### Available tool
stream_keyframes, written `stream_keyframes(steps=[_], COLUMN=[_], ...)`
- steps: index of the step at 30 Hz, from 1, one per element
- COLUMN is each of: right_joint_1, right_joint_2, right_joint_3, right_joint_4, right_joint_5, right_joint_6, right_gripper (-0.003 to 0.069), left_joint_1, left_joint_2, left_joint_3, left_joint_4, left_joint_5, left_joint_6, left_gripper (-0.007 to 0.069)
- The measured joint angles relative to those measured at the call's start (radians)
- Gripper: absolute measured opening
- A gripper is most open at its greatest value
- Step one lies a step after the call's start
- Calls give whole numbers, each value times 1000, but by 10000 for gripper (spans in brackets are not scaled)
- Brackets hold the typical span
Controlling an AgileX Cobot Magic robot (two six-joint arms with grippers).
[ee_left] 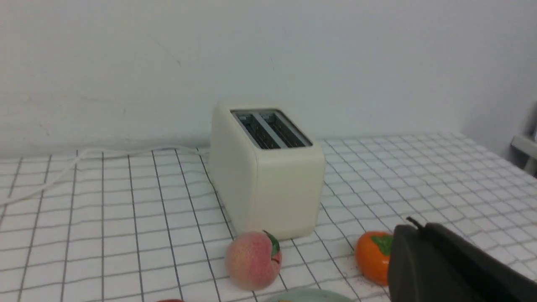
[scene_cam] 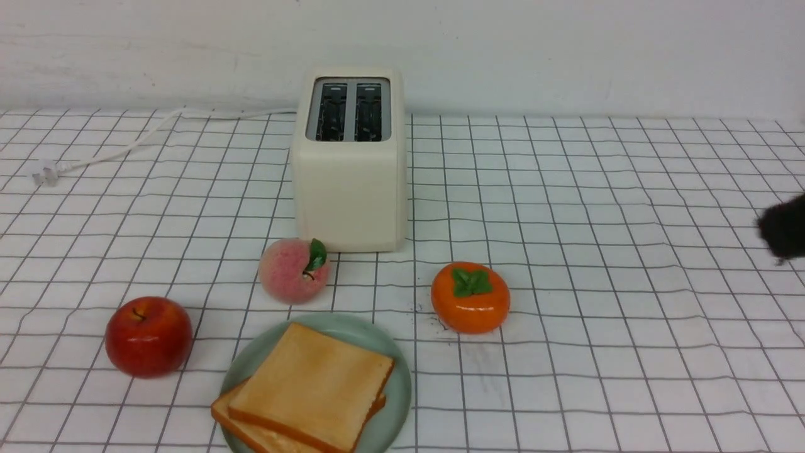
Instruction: Take toasted bread from bread machine on white checkered table place on plate.
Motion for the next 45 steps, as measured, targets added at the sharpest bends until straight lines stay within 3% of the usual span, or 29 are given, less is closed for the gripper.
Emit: stream_keyframes(steps=[7,11,16,22,29,39,43,45], right_joint_1=[0,0,0,0,0,-1,-78,-174], right_joint_2=[-375,-566,-759,-774,-774,-774,-819,-874], right_joint_3=[241,418,685,921,1068,1176,1224,1293], right_joint_4=[-116,-150,-254,-423,-563,-603,-592,-551], right_joint_5=[14,-38,-284,-698,-922,-931,-921,-957], right_joint_6=[158,270,444,604,620,623,639,642], right_gripper=[-6,-6,-4,6,14,20,4,-18], left_joint_1=[0,0,0,0,0,0,-1,-1], left_joint_2=[-163,-165,-165,-165,-165,-165,-165,-165], left_joint_3=[144,263,416,468,469,469,469,469], left_joint_4=[73,74,74,74,74,74,74,74], left_joint_5=[-71,-201,-402,-466,-411,-371,-371,-371], left_joint_6=[-92,-97,-98,-98,-98,-98,-98,-98], left_gripper=[-13,-13,-13,-9,-3,3,5,5])
